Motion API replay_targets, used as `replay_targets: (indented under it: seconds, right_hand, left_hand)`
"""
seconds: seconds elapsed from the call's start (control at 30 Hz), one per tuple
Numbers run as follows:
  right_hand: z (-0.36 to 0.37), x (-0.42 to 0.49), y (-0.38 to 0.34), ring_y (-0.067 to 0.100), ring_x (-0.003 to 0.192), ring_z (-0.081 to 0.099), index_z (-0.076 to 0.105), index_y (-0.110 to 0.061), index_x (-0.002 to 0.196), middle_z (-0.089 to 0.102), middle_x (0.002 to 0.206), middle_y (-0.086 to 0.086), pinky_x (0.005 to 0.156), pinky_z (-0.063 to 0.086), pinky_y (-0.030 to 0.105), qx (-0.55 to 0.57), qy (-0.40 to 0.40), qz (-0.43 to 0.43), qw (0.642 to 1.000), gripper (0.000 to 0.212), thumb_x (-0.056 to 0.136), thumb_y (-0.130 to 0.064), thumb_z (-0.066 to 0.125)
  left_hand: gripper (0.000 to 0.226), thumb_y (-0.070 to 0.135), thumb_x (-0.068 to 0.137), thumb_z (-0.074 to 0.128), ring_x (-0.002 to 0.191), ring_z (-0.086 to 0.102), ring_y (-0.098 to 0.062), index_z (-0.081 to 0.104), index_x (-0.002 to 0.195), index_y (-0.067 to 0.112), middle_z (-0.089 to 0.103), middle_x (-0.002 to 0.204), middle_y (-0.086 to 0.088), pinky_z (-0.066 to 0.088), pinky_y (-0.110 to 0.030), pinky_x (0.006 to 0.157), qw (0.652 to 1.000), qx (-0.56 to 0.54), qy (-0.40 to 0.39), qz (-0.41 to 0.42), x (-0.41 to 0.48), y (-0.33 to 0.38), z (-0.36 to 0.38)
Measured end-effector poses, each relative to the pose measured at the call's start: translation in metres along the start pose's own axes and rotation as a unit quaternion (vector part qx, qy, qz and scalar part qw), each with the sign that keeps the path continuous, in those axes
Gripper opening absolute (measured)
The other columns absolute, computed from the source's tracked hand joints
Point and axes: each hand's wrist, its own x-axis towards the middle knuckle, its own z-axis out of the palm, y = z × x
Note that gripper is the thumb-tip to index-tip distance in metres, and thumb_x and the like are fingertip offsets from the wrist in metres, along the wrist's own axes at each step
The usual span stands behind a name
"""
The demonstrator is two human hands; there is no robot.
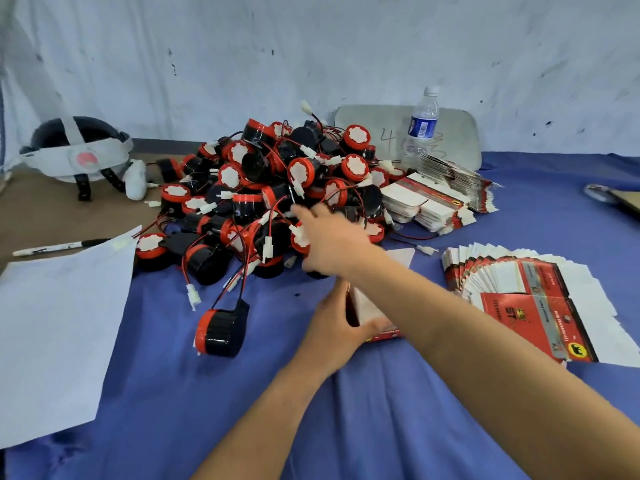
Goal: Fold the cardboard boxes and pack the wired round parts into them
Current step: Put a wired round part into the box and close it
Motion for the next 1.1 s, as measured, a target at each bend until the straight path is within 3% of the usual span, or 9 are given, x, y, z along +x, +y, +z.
replay_targets:
  seconds: [0.1,0.17,0.3,0.4,0.53,0.67,0.77,0.87,1.1]
  right_hand:
    - [0.013,0.008,-0.003,0.035,0.122,0.041,0.037,-0.014,0.138,0.038,0.135,0.009,0.076,0.036,0.039,-0.084,0.03,0.019,0.996,0.059,0.087,-0.017,0.067]
    - [0.007,0.009,-0.001,0.035,0.115,0.046,0.043,-0.012,0.128,0.04,0.129,0.01,0.071,0.035,0.038,-0.074,0.057,0.033,0.995,0.052,0.085,-0.023,0.07]
    - [-0.02,-0.011,0.019,0.022,0.093,0.06,0.048,-0.02,0.119,0.055,0.113,0.002,0.071,0.049,0.037,0.215,0.198,0.032,0.956,0.056,0.073,-0.039,0.075]
    - [-0.041,-0.04,0.042,0.018,0.069,0.068,0.055,-0.026,0.099,0.064,0.089,0.001,0.058,0.057,0.031,0.557,0.269,0.051,0.784,0.035,0.069,-0.034,0.071]
    - [-0.054,-0.063,0.071,0.017,0.05,0.053,0.06,-0.013,0.1,0.062,0.083,0.006,0.045,0.043,0.02,0.812,0.23,0.035,0.535,0.027,0.091,-0.036,0.048]
    - [-0.057,-0.078,0.091,0.012,0.047,0.041,0.06,-0.013,0.088,0.057,0.074,-0.001,0.042,0.033,0.019,0.898,0.183,-0.057,0.397,0.036,0.087,-0.04,0.037]
    - [-0.04,-0.088,0.096,0.012,0.046,0.043,0.06,-0.011,0.105,0.059,0.081,0.0,0.041,0.034,0.016,0.898,0.156,-0.061,0.407,0.043,0.074,-0.038,0.045]
    - [-0.015,-0.095,0.099,0.015,0.06,0.06,0.072,-0.016,0.097,0.067,0.088,0.003,0.047,0.043,0.016,0.867,0.151,-0.008,0.474,0.04,0.074,-0.039,0.05]
    - [0.018,-0.102,0.098,0.019,0.074,0.067,0.068,-0.031,0.105,0.069,0.093,0.005,0.064,0.051,0.024,0.597,0.22,-0.028,0.771,0.026,0.08,-0.025,0.065]
  left_hand:
    - [0.04,0.054,0.058,0.064,0.079,0.056,0.004,0.047,0.091,0.038,0.059,0.079,0.027,0.038,-0.009,0.064,0.999,-0.031,0.012,-0.007,0.0,-0.002,-0.001]
    - [0.043,0.054,0.061,0.065,0.089,0.056,0.013,0.048,0.098,0.041,0.06,0.092,0.038,0.04,-0.007,0.07,0.999,-0.038,0.01,-0.001,0.0,0.0,-0.002]
    - [0.069,0.049,0.067,0.074,0.111,0.05,0.014,0.034,0.122,0.063,0.056,0.117,0.036,0.041,-0.007,0.085,1.0,-0.023,-0.009,0.005,0.002,0.002,-0.004]
    - [0.078,0.046,0.071,0.076,0.117,0.05,0.009,0.029,0.131,0.062,0.057,0.125,0.028,0.043,-0.011,0.091,0.999,-0.033,-0.011,0.005,0.003,0.0,-0.004]
    - [0.094,0.042,0.074,0.081,0.116,0.051,0.011,0.015,0.137,0.066,0.054,0.125,0.033,0.043,-0.008,0.091,0.998,-0.064,-0.017,0.013,0.001,0.0,-0.002]
    - [0.095,0.048,0.068,0.082,0.111,0.051,0.013,0.014,0.133,0.067,0.05,0.121,0.039,0.044,-0.01,0.088,0.995,-0.097,0.012,0.017,0.0,0.007,-0.005]
    - [0.087,0.059,0.068,0.073,0.121,0.044,0.012,0.019,0.136,0.059,0.045,0.123,0.045,0.04,-0.019,0.099,0.992,-0.114,0.044,0.039,-0.002,0.014,-0.009]
    - [0.093,0.075,0.07,0.062,0.124,0.047,0.004,0.028,0.146,0.034,0.049,0.124,0.042,0.04,-0.024,0.103,0.981,-0.152,0.094,0.074,-0.002,0.02,-0.011]
    - [0.035,0.044,0.096,0.034,0.112,0.058,-0.003,0.053,0.125,0.039,0.065,0.116,0.013,0.043,-0.014,0.091,0.965,-0.12,0.203,0.113,-0.005,0.026,-0.016]
